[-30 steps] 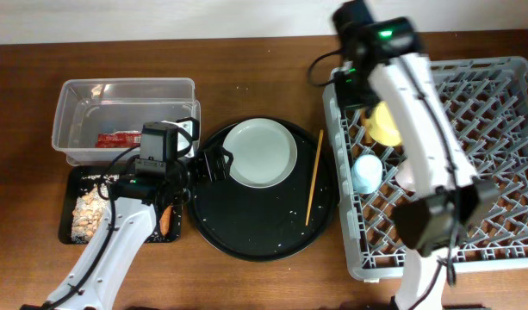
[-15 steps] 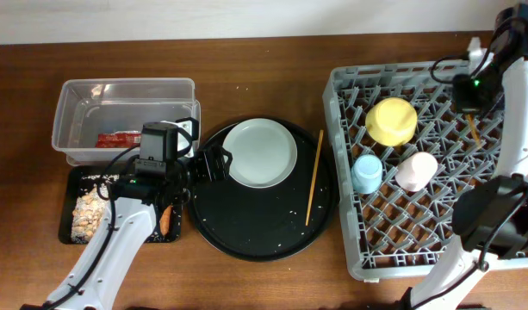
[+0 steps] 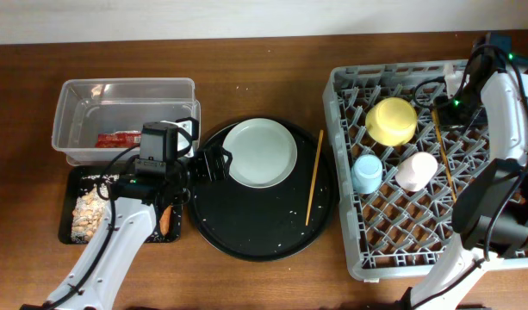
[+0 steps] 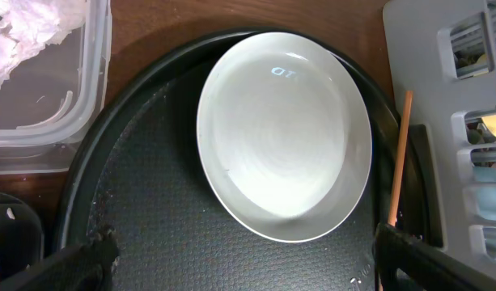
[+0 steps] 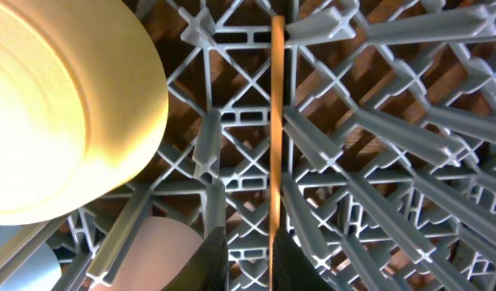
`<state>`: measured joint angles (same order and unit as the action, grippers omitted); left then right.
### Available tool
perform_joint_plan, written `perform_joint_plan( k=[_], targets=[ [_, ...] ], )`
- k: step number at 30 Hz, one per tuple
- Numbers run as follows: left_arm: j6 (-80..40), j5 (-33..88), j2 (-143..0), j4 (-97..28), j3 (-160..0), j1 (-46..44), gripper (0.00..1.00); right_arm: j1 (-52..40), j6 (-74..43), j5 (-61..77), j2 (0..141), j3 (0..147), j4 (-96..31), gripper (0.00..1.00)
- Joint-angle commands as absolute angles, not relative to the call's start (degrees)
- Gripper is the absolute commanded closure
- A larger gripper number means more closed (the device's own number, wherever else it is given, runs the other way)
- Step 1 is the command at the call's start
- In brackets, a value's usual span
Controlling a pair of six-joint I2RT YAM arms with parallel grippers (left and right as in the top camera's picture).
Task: Sort waste into correct bins and load items into the dishwasher rack
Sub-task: 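Carry the chopstick right and drop it into the dish rack, then reach the right gripper to the second chopstick and grasp it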
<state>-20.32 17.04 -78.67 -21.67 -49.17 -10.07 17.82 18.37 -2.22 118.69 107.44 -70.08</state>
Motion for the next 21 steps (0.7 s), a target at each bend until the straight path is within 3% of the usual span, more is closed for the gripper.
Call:
perform_joint_plan(
  k=[1,4,10,12,16,18,20,21],
  targets=[
    [-19.6,15.1,-79.2,-21.8,-49.0,-10.1,0.01,18.1,19.0,-2.1,118.7,107.1,-69.1,0.66],
    [-19.6,13.7,-79.2,-21.8,-48.7,-10.1,0.01,18.1,14.3,1.0,118.7,108.8,-70.6,0.66],
    [-19.7,13.7,-79.4,-21.0,-48.7,-11.4,0.01,14.1,11.1,37.7,118.5,124.2,-94.1,0.68],
    [-19.7,13.6,-79.4,-20.8,-48.7,-11.4,0.01,8.4,11.0,38.0,118.5,123.9,-97.0,0.77],
    [-19.9,9.5,-79.4,-20.7,-48.7,-11.4,0.01,-3.3,4.7,36.0,118.6,123.8,-96.4,0.77],
    [-20.1,7.0,-79.4,-20.7,-48.7,-11.4,0.01,-11.1,-5.9,25.2,118.6,123.3,-94.7,0.76],
    [-21.2,3.0,-79.4,-21.9,-48.7,-11.4,0.01,-16.3,-12.8,18.8,118.6,122.6,-92.4,0.65],
    [-25.7,-1.8,-79.4,-23.3,-48.7,-11.4,0.01,-19.2,-16.2,18.8,118.6,121.4,-90.4,0.25]
  ],
)
